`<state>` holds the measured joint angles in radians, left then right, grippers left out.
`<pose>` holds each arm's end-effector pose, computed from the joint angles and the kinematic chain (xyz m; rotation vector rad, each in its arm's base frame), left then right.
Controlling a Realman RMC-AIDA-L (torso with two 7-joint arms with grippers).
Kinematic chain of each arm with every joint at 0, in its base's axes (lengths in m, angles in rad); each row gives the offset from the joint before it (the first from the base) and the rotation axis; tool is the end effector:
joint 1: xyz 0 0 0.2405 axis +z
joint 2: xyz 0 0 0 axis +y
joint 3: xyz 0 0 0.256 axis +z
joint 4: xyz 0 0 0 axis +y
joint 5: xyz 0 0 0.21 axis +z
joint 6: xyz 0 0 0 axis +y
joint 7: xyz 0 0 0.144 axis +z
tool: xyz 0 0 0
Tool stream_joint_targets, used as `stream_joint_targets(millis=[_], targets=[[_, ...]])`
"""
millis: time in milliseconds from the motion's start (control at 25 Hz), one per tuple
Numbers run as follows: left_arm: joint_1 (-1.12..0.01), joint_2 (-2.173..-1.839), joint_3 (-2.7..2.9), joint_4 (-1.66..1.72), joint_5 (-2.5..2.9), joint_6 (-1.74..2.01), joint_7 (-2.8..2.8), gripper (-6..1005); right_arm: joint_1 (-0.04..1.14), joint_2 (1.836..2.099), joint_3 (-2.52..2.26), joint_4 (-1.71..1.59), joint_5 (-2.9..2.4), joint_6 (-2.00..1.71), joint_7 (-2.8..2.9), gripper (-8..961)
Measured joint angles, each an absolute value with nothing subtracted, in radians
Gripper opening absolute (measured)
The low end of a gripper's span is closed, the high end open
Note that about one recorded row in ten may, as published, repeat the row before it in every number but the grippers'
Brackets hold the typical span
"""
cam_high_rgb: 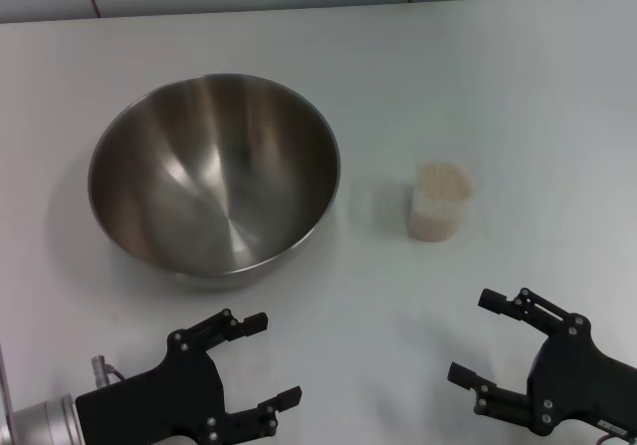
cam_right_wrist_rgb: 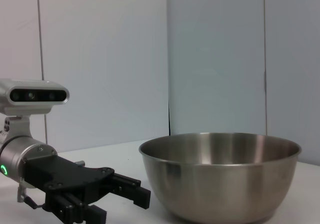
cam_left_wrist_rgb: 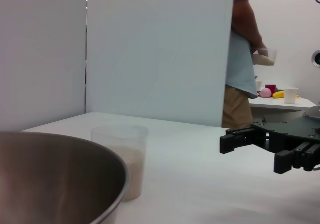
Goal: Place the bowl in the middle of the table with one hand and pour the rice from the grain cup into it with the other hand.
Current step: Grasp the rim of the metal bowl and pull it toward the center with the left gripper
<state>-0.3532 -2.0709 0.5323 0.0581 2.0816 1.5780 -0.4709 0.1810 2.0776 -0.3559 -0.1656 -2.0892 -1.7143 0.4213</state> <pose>-0.3075 0.1973 -0.0842 -2.6905 -0.2838 -0.8838 0.3346 0.1656 -0.0493 -2.4414 0.3187 0.8972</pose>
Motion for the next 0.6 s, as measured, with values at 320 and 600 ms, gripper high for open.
stream_joint_targets(millis=[320,600], targets=[[-0.354,-2.071,0.532,0.058,2.082,1.583,-0.471,830,0.182,2.078,-0.356,-0.166,-2.089,-1.713,0.420,832],[-0.338,-2.068,0.508,0.064,2.070,1.716,-0.422,830,0.183,2.079,-0.356,-0.166,-2.089,-1.712,0.420,832]])
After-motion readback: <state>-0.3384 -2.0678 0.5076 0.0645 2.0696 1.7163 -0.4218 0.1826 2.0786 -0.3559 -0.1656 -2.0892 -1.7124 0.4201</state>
